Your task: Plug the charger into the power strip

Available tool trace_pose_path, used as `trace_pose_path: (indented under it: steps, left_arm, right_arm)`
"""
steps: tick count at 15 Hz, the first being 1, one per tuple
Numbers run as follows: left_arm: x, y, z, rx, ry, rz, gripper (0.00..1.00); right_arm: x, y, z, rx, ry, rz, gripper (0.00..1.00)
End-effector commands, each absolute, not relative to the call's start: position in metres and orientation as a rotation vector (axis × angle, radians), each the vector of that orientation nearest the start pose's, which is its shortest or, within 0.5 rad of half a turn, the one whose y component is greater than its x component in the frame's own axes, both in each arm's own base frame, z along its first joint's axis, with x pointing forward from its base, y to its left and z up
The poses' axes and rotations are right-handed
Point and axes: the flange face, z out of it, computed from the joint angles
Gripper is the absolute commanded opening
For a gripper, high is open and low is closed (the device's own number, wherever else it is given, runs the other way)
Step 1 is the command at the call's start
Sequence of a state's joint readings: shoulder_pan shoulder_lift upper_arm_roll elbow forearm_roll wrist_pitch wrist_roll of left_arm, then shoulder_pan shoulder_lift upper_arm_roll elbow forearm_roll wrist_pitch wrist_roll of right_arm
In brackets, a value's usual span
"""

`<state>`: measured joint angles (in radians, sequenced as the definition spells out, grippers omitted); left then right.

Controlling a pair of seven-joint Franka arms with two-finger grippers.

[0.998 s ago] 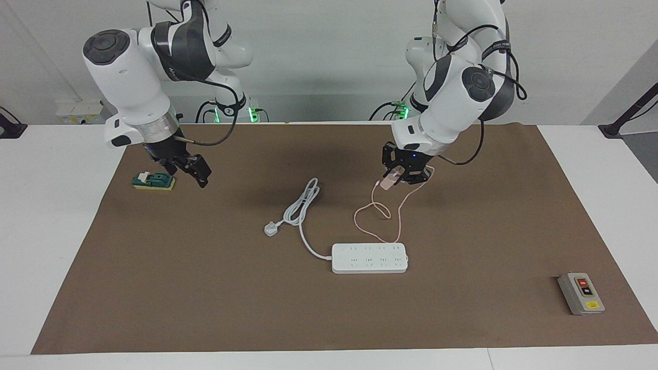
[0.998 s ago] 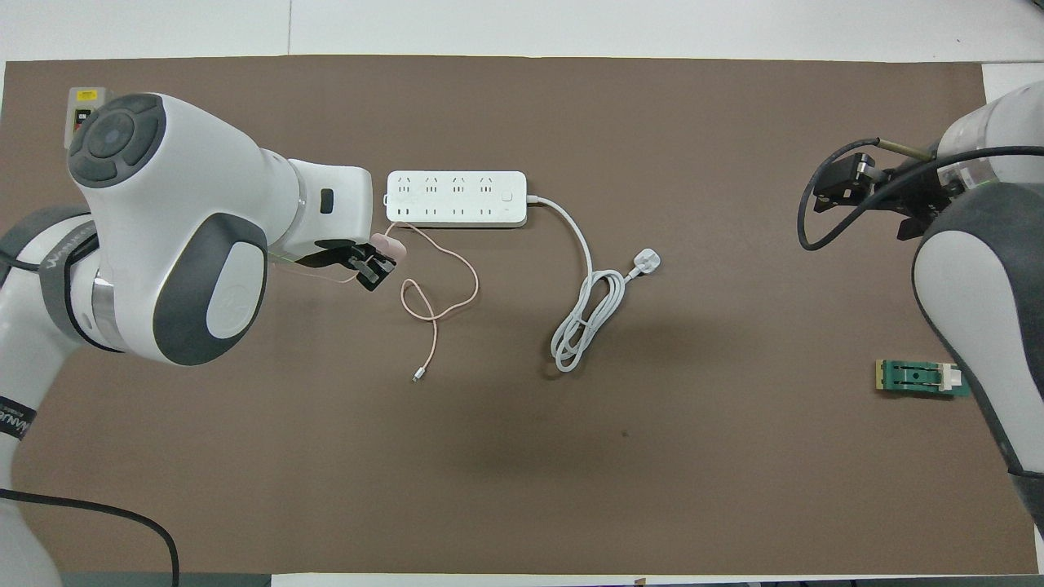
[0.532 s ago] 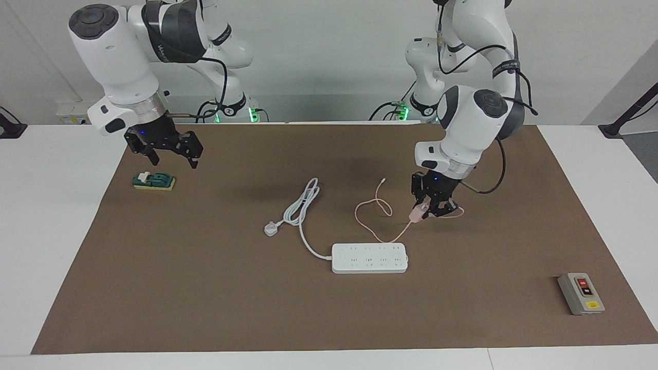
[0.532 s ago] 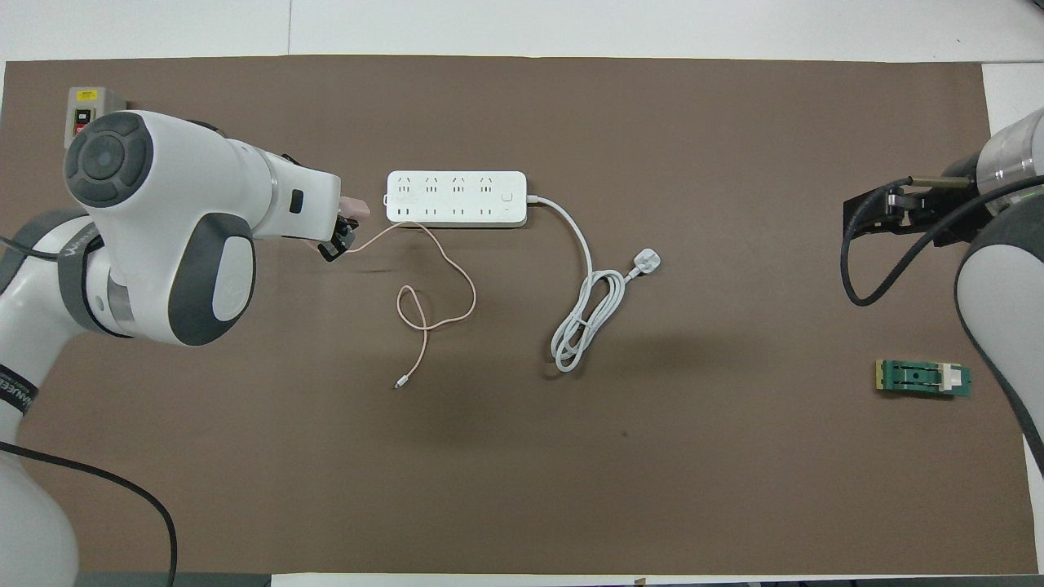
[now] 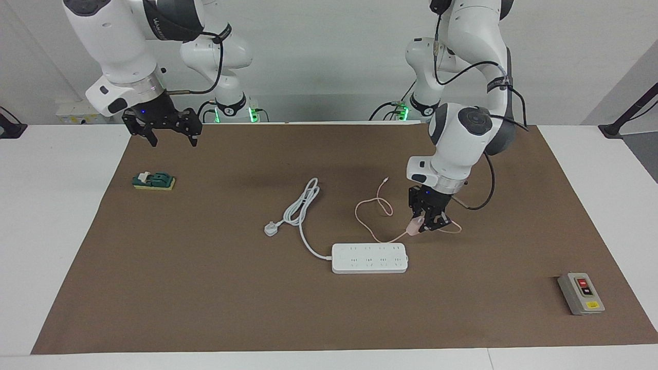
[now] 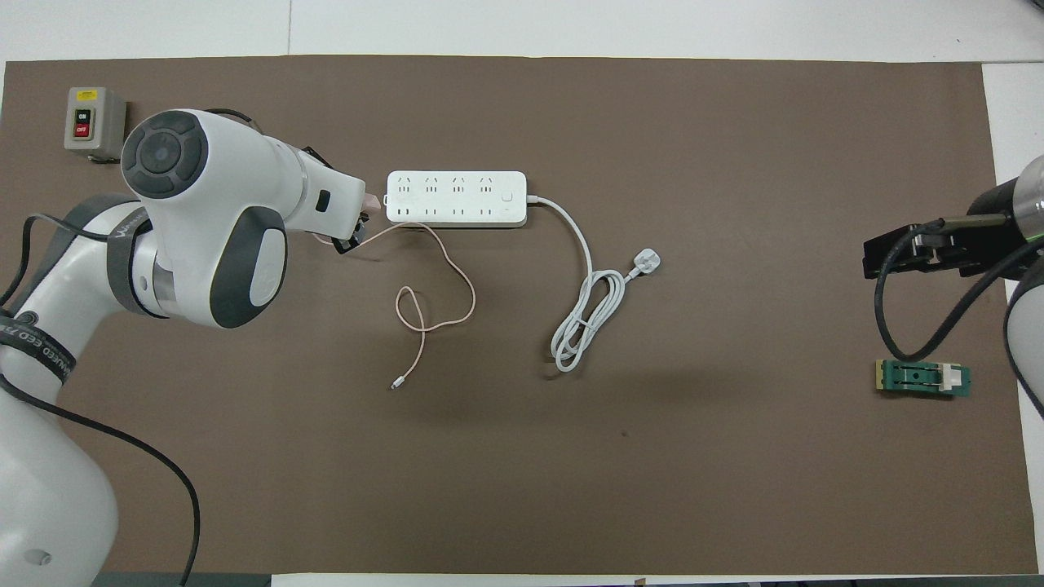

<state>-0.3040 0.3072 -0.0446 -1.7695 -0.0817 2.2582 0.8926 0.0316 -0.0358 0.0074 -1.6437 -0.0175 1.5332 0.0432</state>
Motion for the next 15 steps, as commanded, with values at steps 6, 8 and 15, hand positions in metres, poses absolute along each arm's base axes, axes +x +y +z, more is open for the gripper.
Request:
trace_pose_path:
  steps: [6, 8, 15]
  left_arm:
    - [0.627, -0.246, 0.385, -2.499, 1.863, -0.166, 0.0]
    - [0.627, -0.246, 0.382, -2.498, 1.865, -0.158, 0.0]
    - [0.628, -0.275, 0.372, -2.412, 1.916, -0.194, 0.0]
  right_arm:
    - [0.53, -0.016, 0.607, -3.164, -0.007, 0.154, 1.0]
    - [0.53, -0.019, 0.608, -3.164, 0.003, 0.147, 1.0]
    - [0.537, -0.017, 0.611, -3.173, 0.01, 0.077, 1.0]
